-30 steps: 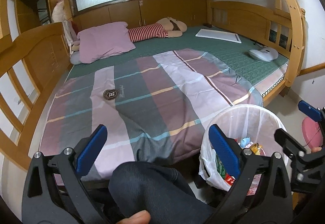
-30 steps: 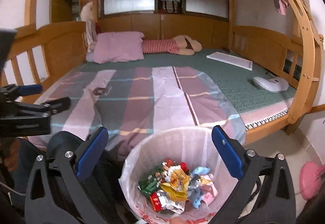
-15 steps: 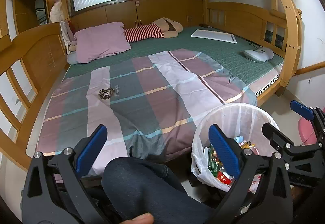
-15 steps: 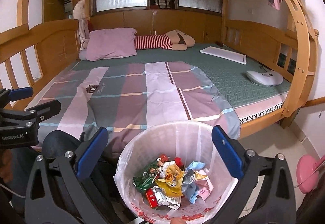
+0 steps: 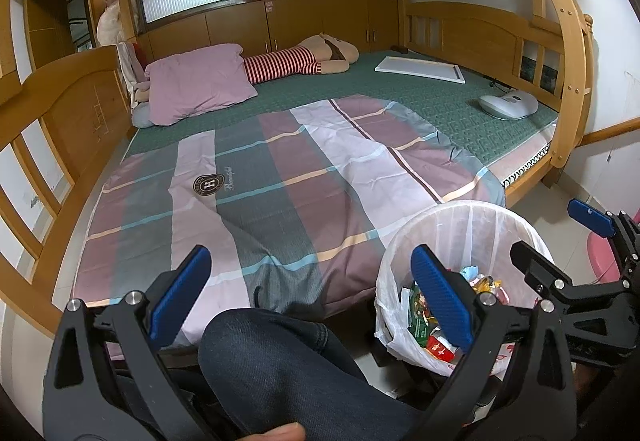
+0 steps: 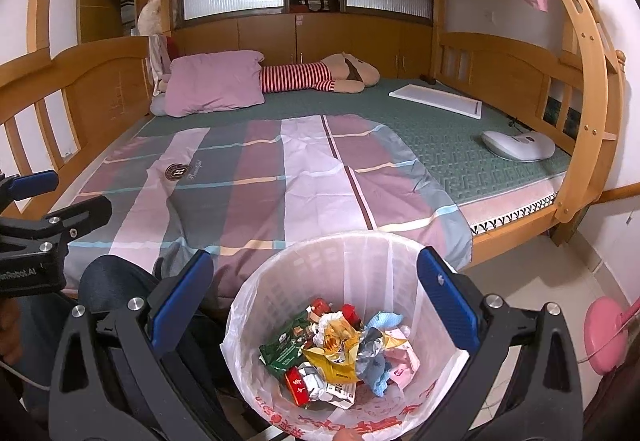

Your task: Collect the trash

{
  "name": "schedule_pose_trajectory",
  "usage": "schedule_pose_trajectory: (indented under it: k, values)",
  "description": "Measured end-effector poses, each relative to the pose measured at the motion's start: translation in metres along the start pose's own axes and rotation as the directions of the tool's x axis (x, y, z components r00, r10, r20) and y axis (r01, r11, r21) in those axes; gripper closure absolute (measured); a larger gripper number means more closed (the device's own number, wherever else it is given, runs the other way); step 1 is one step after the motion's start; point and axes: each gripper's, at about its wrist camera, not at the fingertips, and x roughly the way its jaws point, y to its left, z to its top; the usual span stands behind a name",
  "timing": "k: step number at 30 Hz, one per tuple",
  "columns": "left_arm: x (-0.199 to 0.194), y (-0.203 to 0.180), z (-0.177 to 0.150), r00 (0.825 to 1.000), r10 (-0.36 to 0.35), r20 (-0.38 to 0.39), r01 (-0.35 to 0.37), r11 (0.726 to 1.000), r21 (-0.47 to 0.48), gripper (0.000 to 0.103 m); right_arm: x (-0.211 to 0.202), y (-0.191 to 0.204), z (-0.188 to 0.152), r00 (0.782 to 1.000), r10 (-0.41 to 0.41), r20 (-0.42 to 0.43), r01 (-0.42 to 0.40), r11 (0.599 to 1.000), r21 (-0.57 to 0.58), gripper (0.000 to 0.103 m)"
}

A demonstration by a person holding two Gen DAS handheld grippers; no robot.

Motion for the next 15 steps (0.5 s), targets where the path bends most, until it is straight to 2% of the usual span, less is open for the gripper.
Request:
schedule_pose_trajectory:
  k: [15]
  values:
    - [0.0001, -0.0041, -0.0021, 1.0, -0.005, -0.008, 0.005, 1.0, 0.003, 0.004, 0.0015, -0.0023, -0.0017, 1.0, -0.006, -0.007, 0.006, 1.0, 0.007, 0.003]
